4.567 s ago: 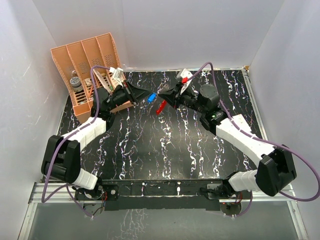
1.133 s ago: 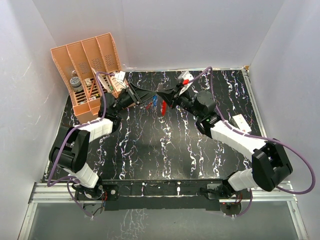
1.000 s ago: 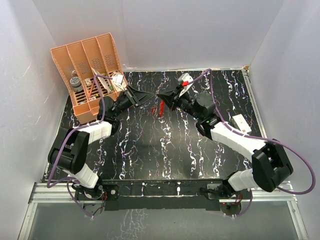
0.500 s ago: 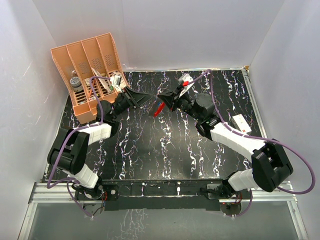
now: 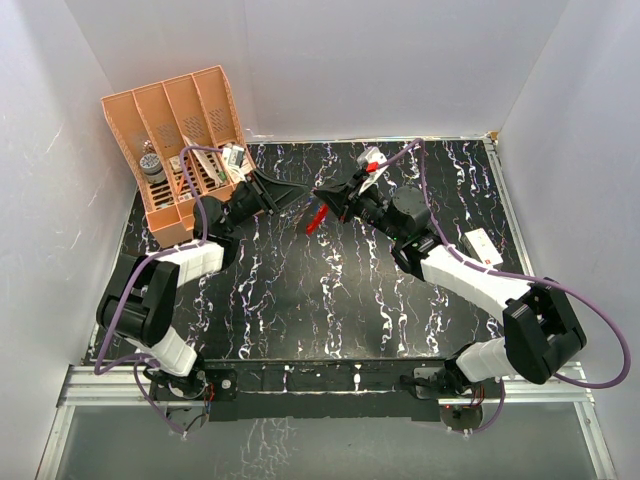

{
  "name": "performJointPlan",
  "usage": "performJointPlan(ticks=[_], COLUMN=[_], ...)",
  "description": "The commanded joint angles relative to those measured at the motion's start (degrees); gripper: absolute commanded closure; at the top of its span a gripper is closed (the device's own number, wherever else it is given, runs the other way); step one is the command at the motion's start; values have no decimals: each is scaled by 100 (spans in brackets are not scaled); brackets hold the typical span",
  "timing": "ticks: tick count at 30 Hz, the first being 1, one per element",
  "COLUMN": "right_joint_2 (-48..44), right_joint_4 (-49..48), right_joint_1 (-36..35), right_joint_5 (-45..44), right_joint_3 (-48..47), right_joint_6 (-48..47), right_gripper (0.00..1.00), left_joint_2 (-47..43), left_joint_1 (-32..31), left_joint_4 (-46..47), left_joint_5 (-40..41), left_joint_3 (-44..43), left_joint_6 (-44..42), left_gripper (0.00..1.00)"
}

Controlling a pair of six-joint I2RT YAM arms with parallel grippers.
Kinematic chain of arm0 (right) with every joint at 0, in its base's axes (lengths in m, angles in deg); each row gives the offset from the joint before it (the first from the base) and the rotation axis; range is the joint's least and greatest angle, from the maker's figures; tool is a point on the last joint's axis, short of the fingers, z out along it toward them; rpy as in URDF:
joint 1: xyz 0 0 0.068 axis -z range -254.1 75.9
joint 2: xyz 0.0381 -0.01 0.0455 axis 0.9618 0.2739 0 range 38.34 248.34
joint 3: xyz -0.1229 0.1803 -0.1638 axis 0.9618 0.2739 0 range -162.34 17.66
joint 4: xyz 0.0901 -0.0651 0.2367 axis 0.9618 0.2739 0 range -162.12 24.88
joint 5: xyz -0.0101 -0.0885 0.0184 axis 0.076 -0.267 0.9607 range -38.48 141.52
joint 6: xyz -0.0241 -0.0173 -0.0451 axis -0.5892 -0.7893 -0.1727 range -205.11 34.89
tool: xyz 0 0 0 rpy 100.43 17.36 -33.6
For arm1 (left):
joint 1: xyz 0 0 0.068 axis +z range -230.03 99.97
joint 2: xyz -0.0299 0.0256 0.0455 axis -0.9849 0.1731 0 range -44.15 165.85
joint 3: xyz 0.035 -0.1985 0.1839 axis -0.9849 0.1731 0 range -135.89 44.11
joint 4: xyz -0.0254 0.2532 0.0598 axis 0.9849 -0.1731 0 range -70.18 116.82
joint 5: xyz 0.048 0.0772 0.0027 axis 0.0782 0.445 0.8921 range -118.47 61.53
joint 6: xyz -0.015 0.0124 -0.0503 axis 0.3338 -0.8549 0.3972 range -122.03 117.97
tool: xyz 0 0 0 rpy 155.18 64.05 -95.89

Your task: Put the keys on the keyring

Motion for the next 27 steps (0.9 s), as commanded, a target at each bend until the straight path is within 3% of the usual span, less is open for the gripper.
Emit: performJointPlan(ticks=[1, 9, 19, 27], right_joint_2=[-179, -184, -128, -65], right_joint_4=[-538, -568, -582, -179], right_joint_1=[-20, -26, -25, -16], right_joint_5=[120, 168, 175, 251], right_joint_3=[-115, -153, -203, -452], right_joint_6=[81, 124, 160, 43], right_gripper=[100, 100, 100, 100], left_joint_2=[54, 103, 37, -89], left_joint_1=[-63, -120, -139, -139], left_joint_4=[725, 693, 661, 516], left_joint_5=[-154, -188, -184, -326], left_joint_3=[-269, -261, -192, -262], left_joint_6=[-93, -139, -163, -396], left_gripper=[69, 72, 100, 100])
